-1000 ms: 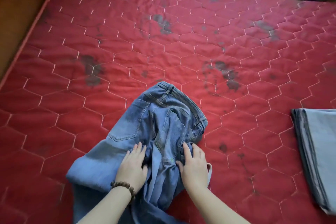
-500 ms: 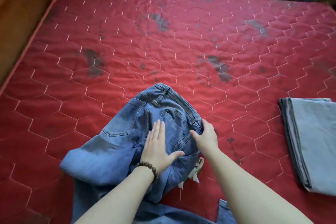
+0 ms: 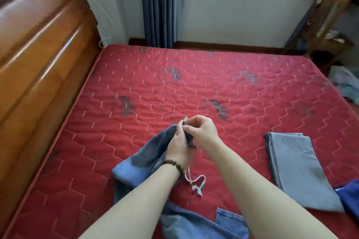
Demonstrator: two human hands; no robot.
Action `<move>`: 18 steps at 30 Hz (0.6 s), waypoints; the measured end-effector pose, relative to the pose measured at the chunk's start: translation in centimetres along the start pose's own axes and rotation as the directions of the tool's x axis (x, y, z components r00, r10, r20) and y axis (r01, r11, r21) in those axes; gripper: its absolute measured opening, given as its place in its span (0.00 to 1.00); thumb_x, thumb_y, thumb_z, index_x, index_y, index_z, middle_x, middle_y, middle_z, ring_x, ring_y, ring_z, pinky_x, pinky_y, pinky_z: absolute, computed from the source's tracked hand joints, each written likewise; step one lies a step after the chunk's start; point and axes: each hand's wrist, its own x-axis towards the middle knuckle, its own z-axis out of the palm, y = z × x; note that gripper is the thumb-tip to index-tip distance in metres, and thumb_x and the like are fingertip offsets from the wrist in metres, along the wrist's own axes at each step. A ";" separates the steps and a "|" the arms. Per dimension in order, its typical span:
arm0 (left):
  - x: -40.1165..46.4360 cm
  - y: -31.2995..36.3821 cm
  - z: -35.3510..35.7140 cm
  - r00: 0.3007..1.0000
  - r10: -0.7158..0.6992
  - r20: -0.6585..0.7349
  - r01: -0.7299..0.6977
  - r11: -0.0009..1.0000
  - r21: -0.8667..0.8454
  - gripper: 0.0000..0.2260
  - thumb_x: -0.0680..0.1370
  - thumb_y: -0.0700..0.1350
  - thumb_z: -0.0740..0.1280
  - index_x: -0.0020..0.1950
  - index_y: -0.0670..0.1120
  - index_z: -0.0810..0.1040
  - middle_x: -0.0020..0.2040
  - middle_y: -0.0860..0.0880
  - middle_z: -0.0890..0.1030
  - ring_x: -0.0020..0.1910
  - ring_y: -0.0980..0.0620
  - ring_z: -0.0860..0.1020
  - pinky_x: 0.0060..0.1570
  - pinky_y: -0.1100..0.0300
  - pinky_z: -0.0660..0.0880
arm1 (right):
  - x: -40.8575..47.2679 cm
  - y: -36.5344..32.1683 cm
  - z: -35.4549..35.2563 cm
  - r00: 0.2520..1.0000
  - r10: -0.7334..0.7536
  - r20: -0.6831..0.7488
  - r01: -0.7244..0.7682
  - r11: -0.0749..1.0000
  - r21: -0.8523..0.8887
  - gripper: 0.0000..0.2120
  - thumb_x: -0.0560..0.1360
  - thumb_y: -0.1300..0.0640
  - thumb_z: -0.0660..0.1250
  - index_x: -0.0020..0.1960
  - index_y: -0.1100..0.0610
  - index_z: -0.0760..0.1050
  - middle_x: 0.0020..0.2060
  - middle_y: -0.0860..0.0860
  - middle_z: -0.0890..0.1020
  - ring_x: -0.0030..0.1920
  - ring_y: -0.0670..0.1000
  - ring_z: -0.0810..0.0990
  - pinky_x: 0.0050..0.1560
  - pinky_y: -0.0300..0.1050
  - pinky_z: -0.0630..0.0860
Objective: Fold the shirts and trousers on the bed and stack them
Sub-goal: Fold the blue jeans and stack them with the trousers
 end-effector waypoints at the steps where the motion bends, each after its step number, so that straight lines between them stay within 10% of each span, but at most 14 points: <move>1: -0.2 2.2 -1.9 0.998 0.034 -0.048 -0.032 0.999 0.036 0.26 0.74 0.40 0.68 0.70 0.44 0.64 0.56 0.46 0.80 0.55 0.46 0.80 0.53 0.51 0.77 | -0.8 -2.9 -1.0 1.000 -0.022 0.015 0.022 1.000 0.014 0.04 0.70 0.60 0.73 0.41 0.53 0.80 0.38 0.48 0.83 0.37 0.44 0.80 0.35 0.32 0.75; 6: -1.4 12.5 -12.6 0.955 0.297 -0.022 -0.294 0.953 0.072 0.14 0.75 0.34 0.67 0.59 0.45 0.76 0.49 0.49 0.82 0.50 0.49 0.80 0.50 0.66 0.72 | -4.2 -15.7 -7.3 0.965 -0.246 0.088 0.247 0.969 0.003 0.04 0.73 0.62 0.72 0.45 0.54 0.82 0.39 0.50 0.84 0.40 0.46 0.82 0.45 0.39 0.80; 11: -3.5 21.8 -23.0 0.847 0.532 0.024 -0.532 0.846 0.025 0.13 0.73 0.34 0.71 0.56 0.43 0.79 0.50 0.49 0.82 0.51 0.52 0.79 0.56 0.61 0.74 | -6.8 -25.3 -12.4 0.881 -0.418 0.222 0.456 0.875 -0.164 0.10 0.72 0.59 0.73 0.53 0.53 0.80 0.40 0.43 0.80 0.40 0.41 0.77 0.44 0.33 0.74; 18: -6.9 30.6 -34.0 0.741 0.664 -0.097 -0.662 0.747 0.053 0.08 0.74 0.35 0.71 0.49 0.46 0.78 0.44 0.51 0.81 0.41 0.66 0.77 0.46 0.73 0.72 | -9.6 -32.9 -15.7 0.821 -0.544 0.173 0.552 0.677 -0.487 0.13 0.71 0.54 0.74 0.34 0.59 0.75 0.28 0.48 0.69 0.29 0.45 0.65 0.33 0.38 0.64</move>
